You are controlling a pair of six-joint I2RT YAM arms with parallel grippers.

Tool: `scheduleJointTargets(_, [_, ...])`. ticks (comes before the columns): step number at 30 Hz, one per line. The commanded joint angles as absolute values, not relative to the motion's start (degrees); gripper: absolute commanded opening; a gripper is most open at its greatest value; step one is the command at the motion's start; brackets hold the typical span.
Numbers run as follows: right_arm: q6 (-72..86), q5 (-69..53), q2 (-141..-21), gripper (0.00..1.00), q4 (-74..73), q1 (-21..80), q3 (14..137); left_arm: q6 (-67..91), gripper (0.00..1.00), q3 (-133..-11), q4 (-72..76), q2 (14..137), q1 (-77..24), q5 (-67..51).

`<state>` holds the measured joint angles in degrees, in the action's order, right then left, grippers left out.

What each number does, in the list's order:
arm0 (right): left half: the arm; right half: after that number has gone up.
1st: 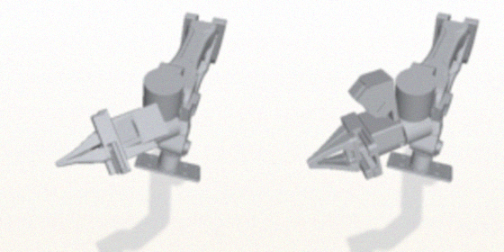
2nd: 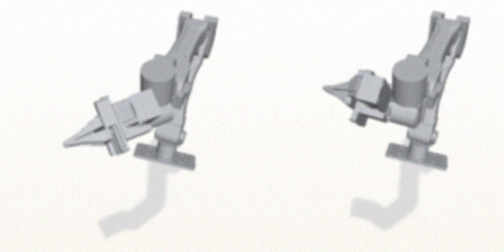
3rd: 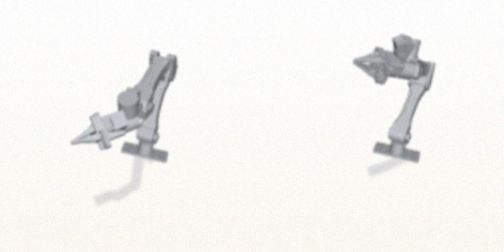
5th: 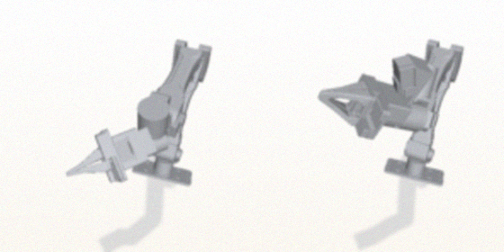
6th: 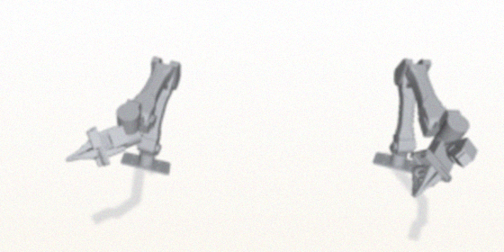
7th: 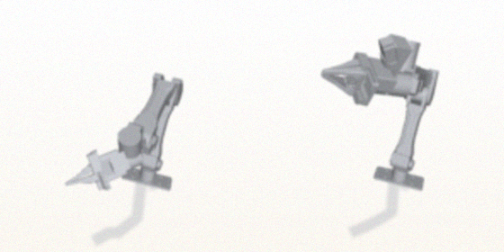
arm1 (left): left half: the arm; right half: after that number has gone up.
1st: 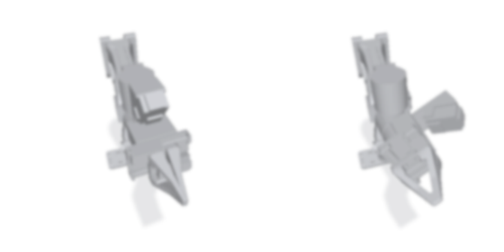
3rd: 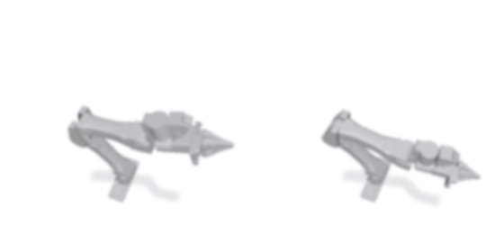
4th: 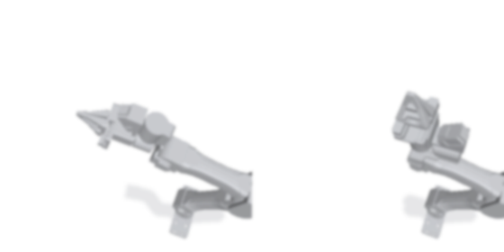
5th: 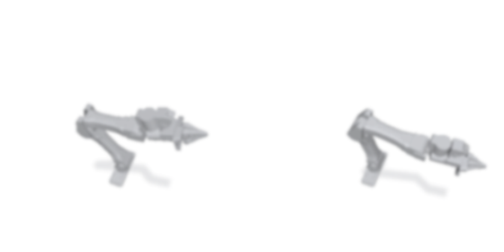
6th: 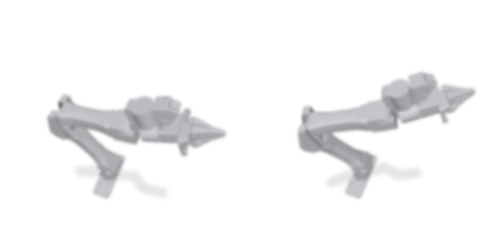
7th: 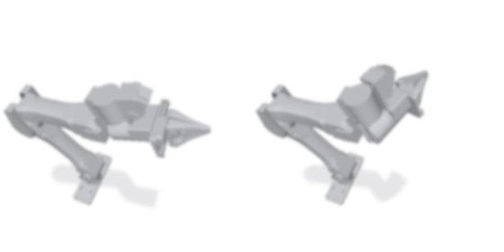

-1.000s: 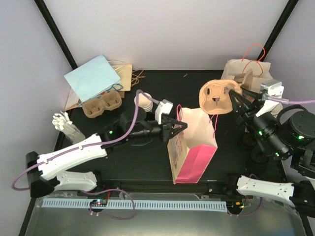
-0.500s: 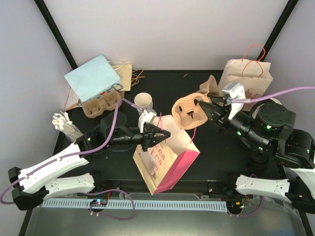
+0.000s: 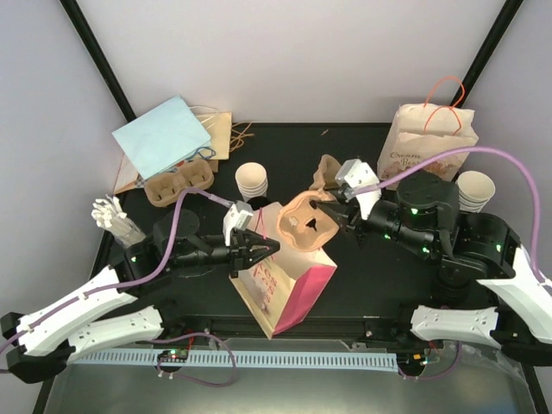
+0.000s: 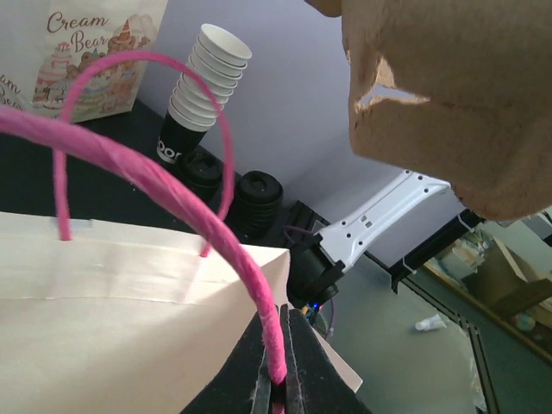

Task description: Pack the takeout coffee

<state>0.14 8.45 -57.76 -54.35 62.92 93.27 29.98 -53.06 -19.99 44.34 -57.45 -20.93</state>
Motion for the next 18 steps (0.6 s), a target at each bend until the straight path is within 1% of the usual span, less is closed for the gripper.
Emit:
scheduleJointTargets(1, [-3.31,4.00,-59.58,0.25,-57.09,62.76,93.76,29.89,0.02,-51.07,-21.05,42.59,-57.22,-21.36])
scheduleJointTargets(5, [-4.53,-0.55,-60.71,0.25,-56.25,62.80,94.27,30.61,0.02,-49.35,-21.32,41.74,-57.22,-21.67])
scheduleJointTargets(7, [-6.19,-6.29,-60.44,0.25,-54.97,62.86,93.78,30.80,0.02,-48.99,-21.79,41.31,-57.26,-21.94])
scheduleJointTargets(10, [-9.74,-12.00,-59.93,0.25,-53.08,62.85,92.24,31.30,0.06,-48.56,-22.68,40.29,-57.22,-22.05])
scheduleJointTargets(11, [-10.34,-12.08,-60.25,0.25,-52.72,62.84,92.05,31.67,0.09,-48.46,-23.00,39.87,-57.22,-22.06])
scheduleJointTargets(15, [-11.59,-9.19,-62.59,0.25,-52.47,62.84,93.11,33.08,0.30,-47.96,-24.15,37.40,-57.22,-21.89])
scheduleJointTargets(16, [-11.96,-8.69,-63.05,0.25,-52.36,62.83,93.22,33.59,0.40,-47.92,-24.72,36.37,-57.22,-21.61])
scheduleJointTargets(18, [-12.35,-8.11,-63.70,0.25,-51.78,62.84,93.55,34.87,0.53,-48.12,-26.12,34.82,-57.22,-20.65])
